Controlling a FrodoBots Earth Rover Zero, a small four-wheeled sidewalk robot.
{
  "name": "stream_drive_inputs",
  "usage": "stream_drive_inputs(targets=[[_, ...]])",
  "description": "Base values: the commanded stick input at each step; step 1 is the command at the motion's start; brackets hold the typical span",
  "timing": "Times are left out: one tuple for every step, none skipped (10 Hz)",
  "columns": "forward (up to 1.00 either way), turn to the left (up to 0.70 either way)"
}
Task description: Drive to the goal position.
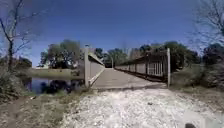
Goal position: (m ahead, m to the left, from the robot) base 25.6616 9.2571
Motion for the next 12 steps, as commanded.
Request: stream_drive_inputs(targets=[[0.7,0.0],[0.7,0.0],[0.7,-0.08],[0.7,-0.35],[0.7,-0.29],[0.7,-0.18],[0.7,0.0],[0.7,0.0],[0.7,0.0],[0.7,0.0],[0.7,0.0],[0.7,0.0]])
